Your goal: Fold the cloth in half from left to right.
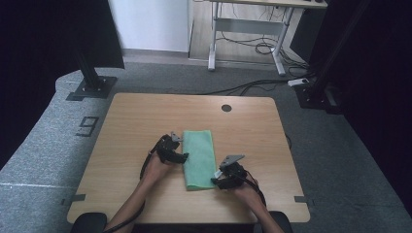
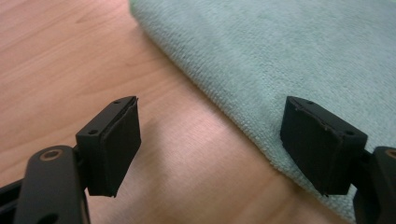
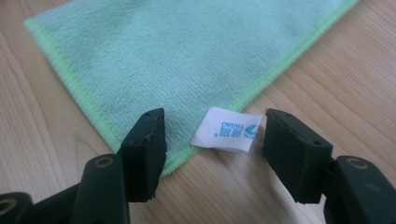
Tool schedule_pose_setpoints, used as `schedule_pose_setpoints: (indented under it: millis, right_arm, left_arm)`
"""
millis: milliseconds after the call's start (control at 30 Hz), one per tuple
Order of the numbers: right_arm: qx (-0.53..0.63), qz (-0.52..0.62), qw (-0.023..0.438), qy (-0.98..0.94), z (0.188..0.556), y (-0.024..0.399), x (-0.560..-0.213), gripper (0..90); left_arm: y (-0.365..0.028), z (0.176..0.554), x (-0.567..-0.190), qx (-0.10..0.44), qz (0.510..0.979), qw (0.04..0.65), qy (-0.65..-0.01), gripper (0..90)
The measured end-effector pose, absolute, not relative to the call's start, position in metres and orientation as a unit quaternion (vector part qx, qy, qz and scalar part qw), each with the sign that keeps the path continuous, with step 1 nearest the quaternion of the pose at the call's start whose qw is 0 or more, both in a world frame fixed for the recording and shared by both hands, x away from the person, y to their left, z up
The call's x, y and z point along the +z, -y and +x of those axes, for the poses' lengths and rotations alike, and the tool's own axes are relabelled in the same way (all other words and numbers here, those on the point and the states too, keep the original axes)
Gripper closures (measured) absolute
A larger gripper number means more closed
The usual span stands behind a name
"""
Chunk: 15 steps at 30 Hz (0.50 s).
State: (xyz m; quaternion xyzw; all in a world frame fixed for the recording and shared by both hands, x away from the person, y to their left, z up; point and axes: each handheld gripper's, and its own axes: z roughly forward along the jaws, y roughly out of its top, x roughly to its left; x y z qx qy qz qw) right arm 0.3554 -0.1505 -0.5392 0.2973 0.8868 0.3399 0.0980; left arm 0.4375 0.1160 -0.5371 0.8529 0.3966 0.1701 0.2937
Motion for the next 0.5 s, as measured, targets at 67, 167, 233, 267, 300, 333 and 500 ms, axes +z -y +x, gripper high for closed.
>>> schedule_pose_setpoints:
  millis: [67,167,233,267,300,333,500]
  right_arm:
    - [0.340,0.294,0.101,-0.888,0.355,0.144,-0.539,37.1]
    - [0.341,0.287,0.102,-0.889,0.356,0.135,-0.540,36.5]
    - [0.342,0.283,0.103,-0.890,0.357,0.131,-0.540,36.4]
    - [0.342,0.284,0.103,-0.890,0.357,0.130,-0.540,36.3]
    - [0.343,0.285,0.103,-0.889,0.357,0.131,-0.540,36.0]
    - [0.346,0.287,0.099,-0.888,0.358,0.132,-0.541,35.9]
    - [0.349,0.293,0.096,-0.885,0.358,0.135,-0.541,35.8]
  left_arm:
    - [-0.118,0.442,-0.538,0.170,0.850,0.296,-0.401,20.1]
    - [-0.120,0.448,-0.538,0.169,0.848,0.299,-0.404,20.1]
    - [-0.122,0.450,-0.539,0.164,0.846,0.303,-0.408,20.1]
    - [-0.122,0.449,-0.540,0.163,0.844,0.306,-0.409,20.1]
    - [-0.123,0.449,-0.540,0.163,0.843,0.308,-0.410,20.2]
    - [-0.123,0.448,-0.540,0.163,0.842,0.309,-0.411,20.3]
    - [-0.122,0.448,-0.540,0.166,0.842,0.308,-0.411,20.4]
